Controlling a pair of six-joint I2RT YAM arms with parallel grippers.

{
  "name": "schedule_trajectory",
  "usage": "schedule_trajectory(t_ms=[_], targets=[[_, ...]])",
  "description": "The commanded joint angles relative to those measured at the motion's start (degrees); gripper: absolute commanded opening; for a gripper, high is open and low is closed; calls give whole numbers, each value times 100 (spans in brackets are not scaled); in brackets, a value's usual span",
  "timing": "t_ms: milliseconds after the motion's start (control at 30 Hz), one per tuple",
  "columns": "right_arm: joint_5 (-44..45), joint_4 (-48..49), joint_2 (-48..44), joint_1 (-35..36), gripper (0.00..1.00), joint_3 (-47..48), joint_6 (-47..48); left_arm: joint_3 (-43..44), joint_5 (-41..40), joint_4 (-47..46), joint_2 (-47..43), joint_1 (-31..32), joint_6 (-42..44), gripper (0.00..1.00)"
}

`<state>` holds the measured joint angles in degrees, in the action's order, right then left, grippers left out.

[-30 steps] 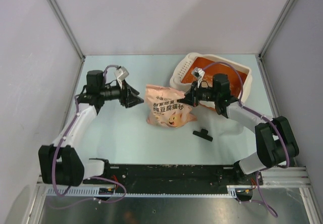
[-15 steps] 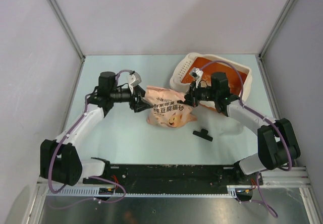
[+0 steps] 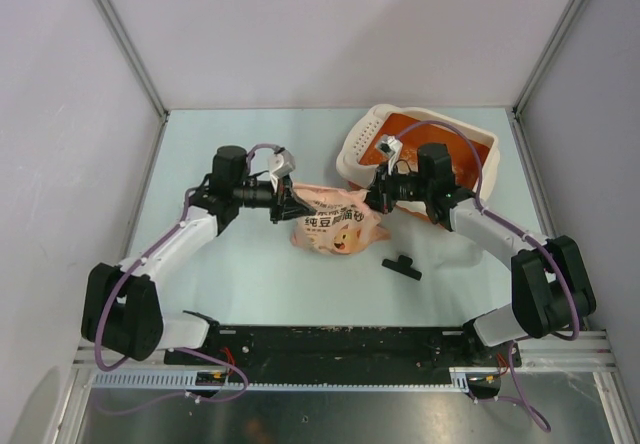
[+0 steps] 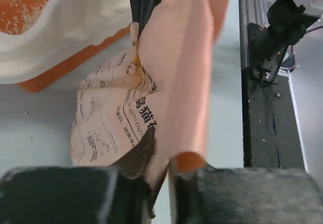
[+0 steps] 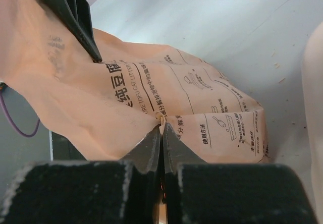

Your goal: Fill the litter box with clean litter

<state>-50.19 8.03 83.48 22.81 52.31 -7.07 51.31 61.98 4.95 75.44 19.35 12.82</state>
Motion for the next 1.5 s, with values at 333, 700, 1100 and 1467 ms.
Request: schedule_trajectory(t_ms=[333, 700, 1100, 1467], targets=[[-1009, 1102, -140, 408, 0, 288, -1549, -666, 807, -47, -777, -1584, -3433, 0], [-1482, 1859, 431, 180, 0, 288, -4020, -377, 1756, 190, 84, -1751, -4471, 0], [-2073, 849, 678, -207, 0, 394, -5523, -420, 2662, 664, 1279, -1918, -5651, 0], [-1854, 1244, 643, -101, 32, 420, -5043, -34, 2424, 1368, 1570, -1918, -5395, 0]])
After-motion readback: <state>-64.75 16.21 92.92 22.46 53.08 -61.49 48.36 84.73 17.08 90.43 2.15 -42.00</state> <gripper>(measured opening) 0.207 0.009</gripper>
